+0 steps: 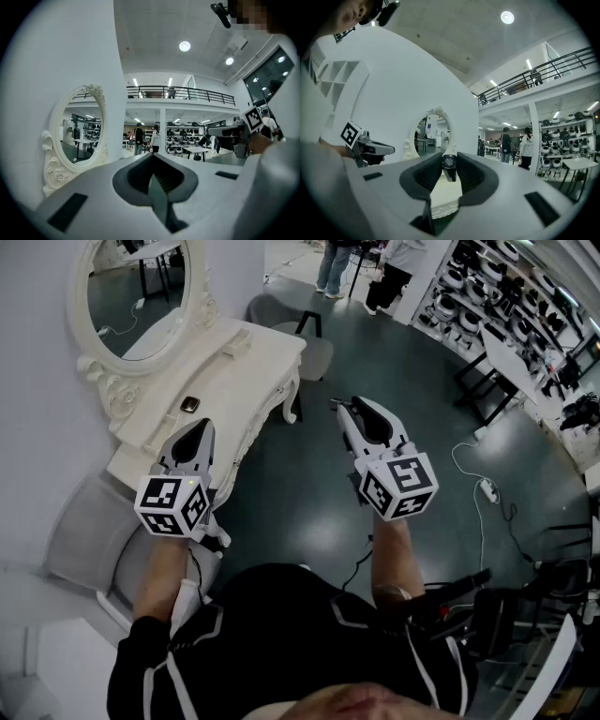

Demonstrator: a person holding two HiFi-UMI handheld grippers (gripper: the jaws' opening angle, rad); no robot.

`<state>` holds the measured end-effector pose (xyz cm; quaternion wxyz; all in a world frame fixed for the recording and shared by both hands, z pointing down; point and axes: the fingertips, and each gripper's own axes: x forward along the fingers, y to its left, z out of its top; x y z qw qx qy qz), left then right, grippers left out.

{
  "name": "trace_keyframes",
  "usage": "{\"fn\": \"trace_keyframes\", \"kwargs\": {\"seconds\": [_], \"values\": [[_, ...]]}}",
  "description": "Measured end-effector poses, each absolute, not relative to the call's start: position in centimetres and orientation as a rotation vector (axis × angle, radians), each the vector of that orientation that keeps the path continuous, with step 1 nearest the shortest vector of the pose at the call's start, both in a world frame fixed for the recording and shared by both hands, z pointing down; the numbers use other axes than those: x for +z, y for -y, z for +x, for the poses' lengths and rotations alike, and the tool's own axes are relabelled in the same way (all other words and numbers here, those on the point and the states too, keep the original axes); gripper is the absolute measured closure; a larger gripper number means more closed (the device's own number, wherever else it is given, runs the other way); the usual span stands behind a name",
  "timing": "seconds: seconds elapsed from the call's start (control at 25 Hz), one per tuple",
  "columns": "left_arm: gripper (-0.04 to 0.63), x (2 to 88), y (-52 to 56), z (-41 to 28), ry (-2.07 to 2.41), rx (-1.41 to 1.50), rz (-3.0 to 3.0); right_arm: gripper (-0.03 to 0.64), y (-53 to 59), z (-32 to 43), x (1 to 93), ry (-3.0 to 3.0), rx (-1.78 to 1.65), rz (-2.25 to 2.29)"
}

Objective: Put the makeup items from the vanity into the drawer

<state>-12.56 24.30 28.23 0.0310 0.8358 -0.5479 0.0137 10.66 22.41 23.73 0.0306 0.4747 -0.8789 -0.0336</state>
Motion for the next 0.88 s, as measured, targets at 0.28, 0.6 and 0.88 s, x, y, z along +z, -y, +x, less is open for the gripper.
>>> {"fn": "trace_keyframes", "kwargs": {"seconds": [0.28, 0.6, 0.88], "values": [[0.592, 29.1, -24.8, -11.5, 1.667, 0.041, 2.556, 0.513, -22.6, 12.0, 23.8, 2.713, -0.106, 1.46], [0.592, 28.9, -24.4, -10.1, 1.673, 0.087, 2.577, 0.514, -22.6, 12.5, 23.3, 2.798, -0.066, 1.438], [0.592, 28.5, -23.2, -6.6, 1.691, 0.094, 2.553, 0.514, -22.3, 15.4, 23.3, 2.818, -0.058, 1.44]]}}
